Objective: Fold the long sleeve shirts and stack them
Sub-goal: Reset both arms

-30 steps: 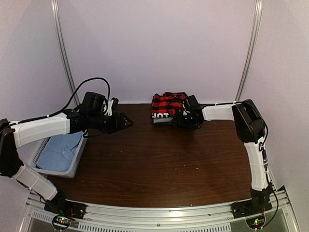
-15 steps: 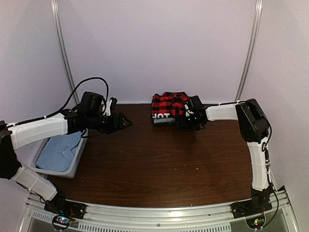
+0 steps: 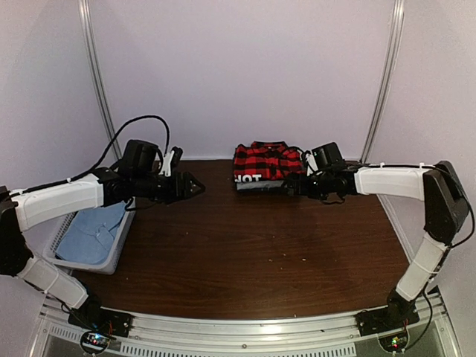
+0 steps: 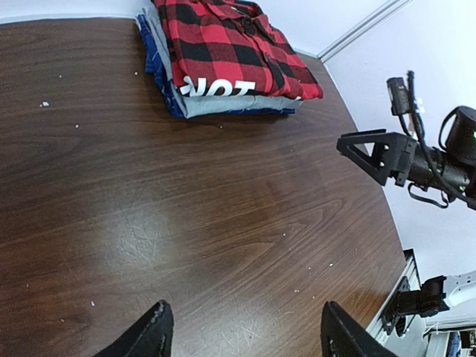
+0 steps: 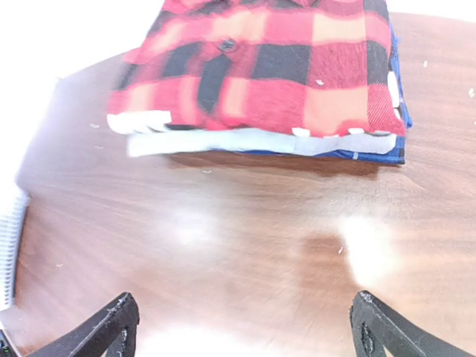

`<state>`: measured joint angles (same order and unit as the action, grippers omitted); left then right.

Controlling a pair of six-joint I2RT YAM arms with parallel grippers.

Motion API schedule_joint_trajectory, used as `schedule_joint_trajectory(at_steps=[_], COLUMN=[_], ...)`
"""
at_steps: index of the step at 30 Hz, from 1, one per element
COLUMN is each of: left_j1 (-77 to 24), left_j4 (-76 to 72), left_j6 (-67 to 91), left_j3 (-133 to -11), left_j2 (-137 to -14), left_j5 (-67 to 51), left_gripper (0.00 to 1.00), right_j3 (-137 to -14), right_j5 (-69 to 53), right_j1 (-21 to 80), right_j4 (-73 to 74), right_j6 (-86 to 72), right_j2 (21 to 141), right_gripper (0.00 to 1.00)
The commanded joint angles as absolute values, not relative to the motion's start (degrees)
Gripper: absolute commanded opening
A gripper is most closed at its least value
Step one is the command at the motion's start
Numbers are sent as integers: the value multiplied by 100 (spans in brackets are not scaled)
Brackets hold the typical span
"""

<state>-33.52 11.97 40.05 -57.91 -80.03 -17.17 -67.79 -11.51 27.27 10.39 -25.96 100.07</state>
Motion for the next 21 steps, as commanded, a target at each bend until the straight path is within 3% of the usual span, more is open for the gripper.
schedule_joint_trajectory(at_steps=[1, 11, 21], left_j1=[-3313, -3313, -3313], left_j4=[707, 237, 95], left_j6=[3630, 3397, 3093], left_j3=[-5856, -5342, -4838], left_j2=[-7676, -7181, -6481], left_j5=[-1804, -1932, -1513], left_gripper=[69, 69, 70], right_j3=[-5940, -4887, -4667], right_j5=[-891, 195, 735], right_j1=[3175, 4440, 4606], right_j4=[448, 136, 202], right_j6=[-3041, -3451, -3473], right_j2=[8925, 6970, 5919], right_gripper=[100, 100, 100])
